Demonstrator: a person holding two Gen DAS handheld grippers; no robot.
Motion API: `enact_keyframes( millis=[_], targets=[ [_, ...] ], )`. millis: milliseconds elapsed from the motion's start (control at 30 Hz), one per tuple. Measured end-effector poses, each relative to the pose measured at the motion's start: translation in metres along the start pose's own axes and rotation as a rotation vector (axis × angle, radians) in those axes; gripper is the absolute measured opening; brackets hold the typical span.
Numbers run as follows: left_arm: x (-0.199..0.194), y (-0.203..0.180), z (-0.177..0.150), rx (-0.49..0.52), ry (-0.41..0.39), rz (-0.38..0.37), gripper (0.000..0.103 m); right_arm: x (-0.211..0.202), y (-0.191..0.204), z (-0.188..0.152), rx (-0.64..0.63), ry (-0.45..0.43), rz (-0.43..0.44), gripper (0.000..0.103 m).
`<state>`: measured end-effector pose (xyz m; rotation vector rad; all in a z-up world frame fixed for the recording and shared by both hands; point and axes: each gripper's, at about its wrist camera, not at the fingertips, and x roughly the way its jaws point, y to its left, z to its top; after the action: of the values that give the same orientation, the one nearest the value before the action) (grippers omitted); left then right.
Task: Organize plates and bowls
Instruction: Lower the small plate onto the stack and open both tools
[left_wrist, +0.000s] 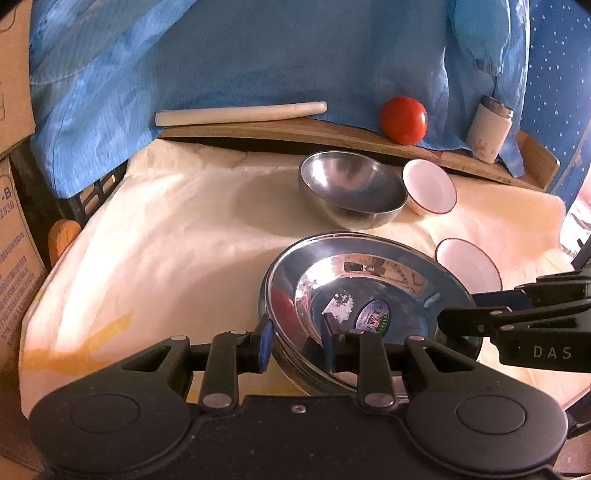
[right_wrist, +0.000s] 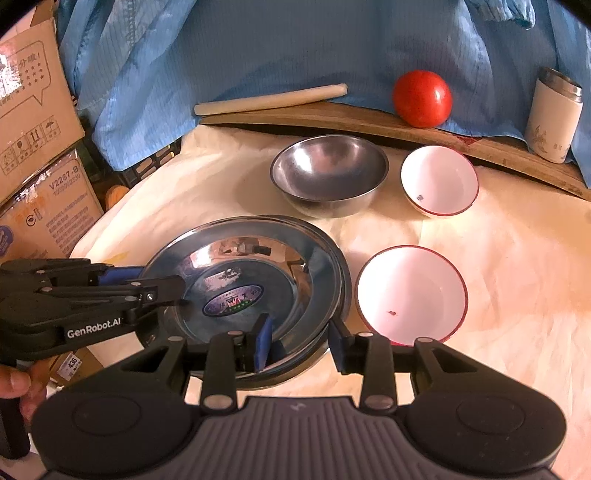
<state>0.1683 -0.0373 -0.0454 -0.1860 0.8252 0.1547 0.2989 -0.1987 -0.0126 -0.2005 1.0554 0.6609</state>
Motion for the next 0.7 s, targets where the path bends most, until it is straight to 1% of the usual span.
enact_keyframes(
  millis=[367,700],
  targets=[
    [0.008,-0.006,0.005,0.038,0.028,0.033,0.029,0.008,-0.003,0.003,0.016,0.032,0.013,0.039],
    [0.017,-0.007,0.007,0.044,0.066,0.06,0.031,0.015,-0.003,0.006,0.014,0.058,0.032,0.039]
  ],
)
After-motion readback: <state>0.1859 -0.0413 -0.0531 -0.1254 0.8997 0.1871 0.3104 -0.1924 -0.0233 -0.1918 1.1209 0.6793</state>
